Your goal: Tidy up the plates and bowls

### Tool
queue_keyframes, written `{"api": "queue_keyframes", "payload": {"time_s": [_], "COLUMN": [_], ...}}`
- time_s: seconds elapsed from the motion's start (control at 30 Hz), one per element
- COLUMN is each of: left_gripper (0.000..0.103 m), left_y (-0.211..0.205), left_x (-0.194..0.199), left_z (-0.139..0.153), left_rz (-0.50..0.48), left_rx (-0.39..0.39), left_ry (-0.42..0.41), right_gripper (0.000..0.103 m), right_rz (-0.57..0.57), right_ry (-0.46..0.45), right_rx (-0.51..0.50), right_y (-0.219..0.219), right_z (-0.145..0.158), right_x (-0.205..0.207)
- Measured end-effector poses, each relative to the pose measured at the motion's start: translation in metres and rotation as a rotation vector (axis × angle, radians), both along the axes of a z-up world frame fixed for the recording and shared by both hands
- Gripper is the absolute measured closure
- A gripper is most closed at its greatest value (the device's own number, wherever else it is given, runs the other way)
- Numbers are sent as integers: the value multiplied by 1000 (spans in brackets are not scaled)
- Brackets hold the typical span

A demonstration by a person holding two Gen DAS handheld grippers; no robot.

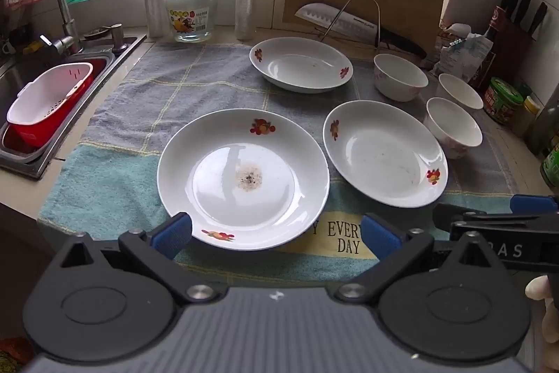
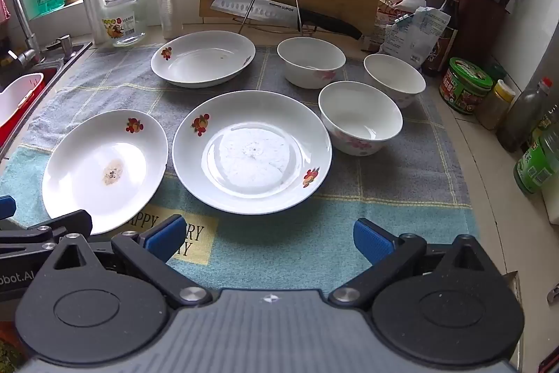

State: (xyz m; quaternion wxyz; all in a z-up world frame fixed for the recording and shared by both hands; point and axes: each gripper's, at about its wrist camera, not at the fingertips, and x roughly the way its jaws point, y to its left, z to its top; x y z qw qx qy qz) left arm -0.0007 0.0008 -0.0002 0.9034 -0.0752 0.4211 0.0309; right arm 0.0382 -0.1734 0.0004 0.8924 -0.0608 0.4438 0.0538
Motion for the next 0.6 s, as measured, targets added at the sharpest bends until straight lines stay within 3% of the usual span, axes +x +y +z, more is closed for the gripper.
{"api": "queue_keyframes", "payload": {"time_s": [0.6], "left_gripper": [1], "left_y": [-3], "left_x": [2], "left_z": [2], "left_rz": [-11], "left_rx": [23], "left_ry": [4], "right_gripper": [0], "right_rz": [-18], "right_ry": [2], "right_rx": [-6], "right_y": [-2], "right_z": [3], "right_x": [-1]}}
